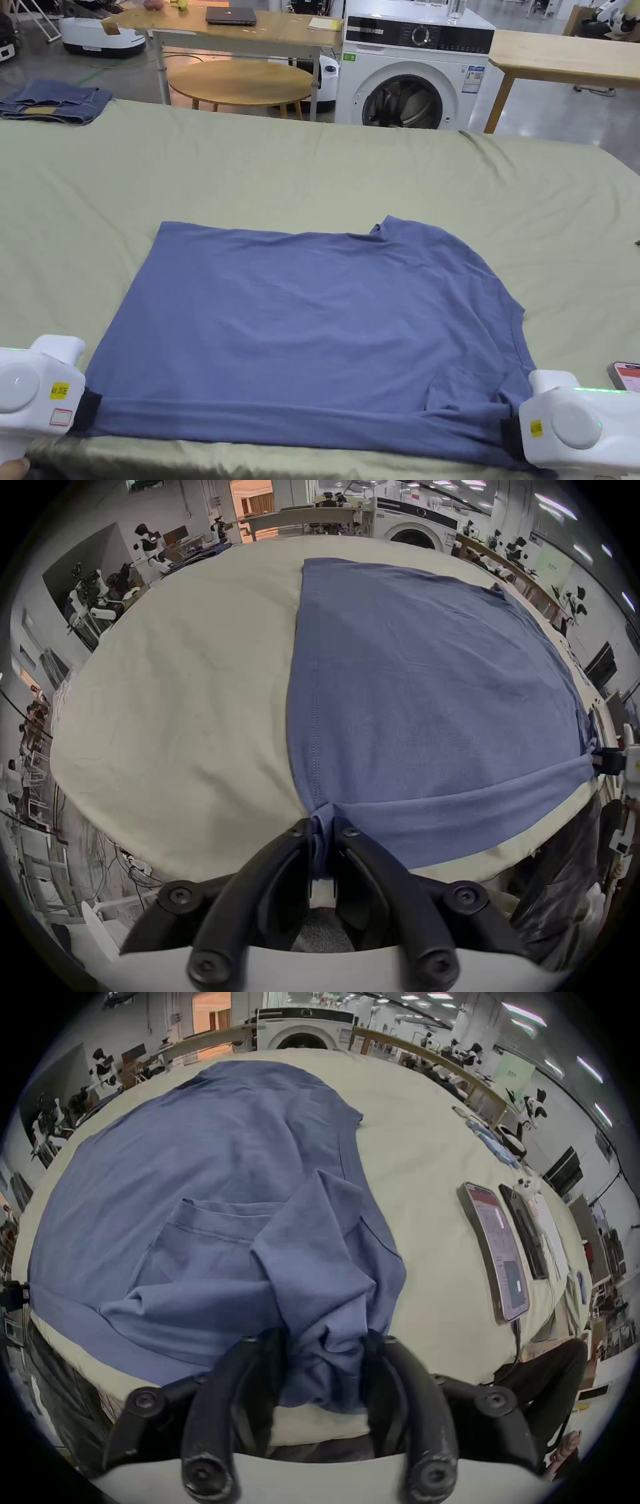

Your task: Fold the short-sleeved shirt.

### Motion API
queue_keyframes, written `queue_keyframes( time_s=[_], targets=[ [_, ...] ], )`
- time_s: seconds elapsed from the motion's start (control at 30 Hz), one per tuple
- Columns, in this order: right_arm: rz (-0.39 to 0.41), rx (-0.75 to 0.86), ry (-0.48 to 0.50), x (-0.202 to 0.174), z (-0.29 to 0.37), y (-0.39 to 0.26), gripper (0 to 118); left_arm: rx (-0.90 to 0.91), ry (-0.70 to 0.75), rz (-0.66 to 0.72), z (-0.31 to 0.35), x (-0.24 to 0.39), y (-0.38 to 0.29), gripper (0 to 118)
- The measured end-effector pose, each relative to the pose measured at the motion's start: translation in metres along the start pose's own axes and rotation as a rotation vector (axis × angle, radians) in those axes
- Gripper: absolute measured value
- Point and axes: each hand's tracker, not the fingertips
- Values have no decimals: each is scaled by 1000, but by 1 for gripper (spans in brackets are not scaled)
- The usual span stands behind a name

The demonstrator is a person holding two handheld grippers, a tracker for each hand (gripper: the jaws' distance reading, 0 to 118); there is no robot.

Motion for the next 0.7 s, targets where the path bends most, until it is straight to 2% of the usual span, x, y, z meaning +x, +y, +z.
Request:
queue_keyframes(
  time_s=[0.03, 0.07, 0.1, 0.13, 0.27, 0.43, 0.57, 0.7],
  targets=[
    [2, -7, 29, -6, -1, 1, 9, 1, 0, 0, -1, 0, 0, 5],
    [26, -10, 5, -12, -1, 1, 8, 3, 0, -2, 0, -1, 0, 5],
    [112, 0, -57, -19, -1, 1, 7, 4, -1, -1, 0, -1, 1, 5],
    [163, 9, -67, -23, 0, 1, 7, 7, -4, 0, 2, -3, 1, 4],
    [129, 33, -50, -19, 10, 2, 7, 45, -25, 19, 13, -7, 2, 4],
    [43, 168, 9, -2, 38, 13, 7, 141, -70, 48, 39, -6, 16, 2],
    [-1, 250, 57, 7, 55, 35, 6, 200, -95, 54, 52, -6, 42, 2],
    [-16, 305, 58, 9, 62, 70, 6, 250, -91, 66, 53, -11, 78, 2]
  ],
)
